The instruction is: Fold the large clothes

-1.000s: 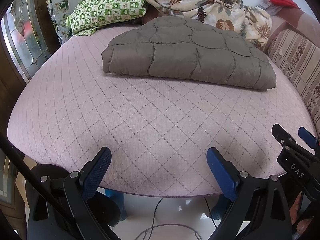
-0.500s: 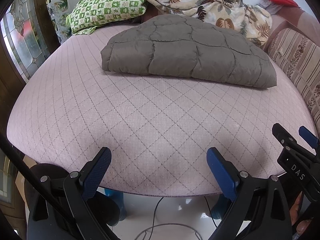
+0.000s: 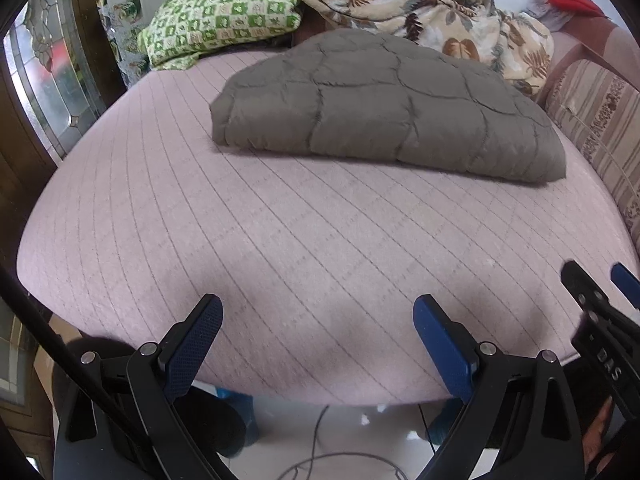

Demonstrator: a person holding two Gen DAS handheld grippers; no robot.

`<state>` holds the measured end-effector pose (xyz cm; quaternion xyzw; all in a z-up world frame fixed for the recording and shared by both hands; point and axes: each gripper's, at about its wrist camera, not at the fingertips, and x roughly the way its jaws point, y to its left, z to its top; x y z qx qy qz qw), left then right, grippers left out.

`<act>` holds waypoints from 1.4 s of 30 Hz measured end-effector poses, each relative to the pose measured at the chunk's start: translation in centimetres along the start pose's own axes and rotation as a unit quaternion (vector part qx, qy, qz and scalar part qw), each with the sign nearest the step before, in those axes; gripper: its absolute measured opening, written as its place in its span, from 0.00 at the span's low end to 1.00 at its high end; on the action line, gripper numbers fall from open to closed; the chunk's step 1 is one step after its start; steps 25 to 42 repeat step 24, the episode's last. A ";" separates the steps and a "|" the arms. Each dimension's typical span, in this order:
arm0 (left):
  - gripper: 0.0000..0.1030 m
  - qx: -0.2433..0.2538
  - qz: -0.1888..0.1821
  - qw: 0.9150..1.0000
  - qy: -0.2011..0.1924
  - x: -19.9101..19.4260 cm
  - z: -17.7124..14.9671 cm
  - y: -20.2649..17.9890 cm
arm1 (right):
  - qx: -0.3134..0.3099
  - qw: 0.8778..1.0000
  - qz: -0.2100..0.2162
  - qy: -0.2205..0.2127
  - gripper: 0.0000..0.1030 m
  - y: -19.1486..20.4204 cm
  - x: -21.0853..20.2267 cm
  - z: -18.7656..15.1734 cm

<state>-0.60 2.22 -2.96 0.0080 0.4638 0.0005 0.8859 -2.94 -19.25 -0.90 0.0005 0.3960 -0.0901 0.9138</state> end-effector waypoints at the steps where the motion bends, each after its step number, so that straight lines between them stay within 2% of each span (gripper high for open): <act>1: 0.93 -0.001 0.003 1.000 -0.001 0.1 0.3 0.0 | 0.000 1.000 -0.001 0.000 0.85 0.0 0.0 0.0; 9: 0.93 -0.007 0.024 0.999 -0.027 0.3 3.9 1.3 | -0.012 1.000 0.002 -0.015 0.85 0.5 -0.2 1.5; 18: 0.93 0.002 0.029 0.999 -0.041 1.1 6.4 0.9 | -0.040 0.999 0.010 -0.025 0.86 2.0 0.6 3.4; 24: 0.93 0.016 0.028 0.999 -0.036 2.5 6.5 0.1 | -0.042 0.999 0.013 -0.021 0.86 2.5 1.7 4.2; 42: 0.93 0.016 0.028 0.999 -0.036 2.5 6.5 0.1 | -0.042 0.999 0.013 -0.021 0.86 2.5 1.7 4.2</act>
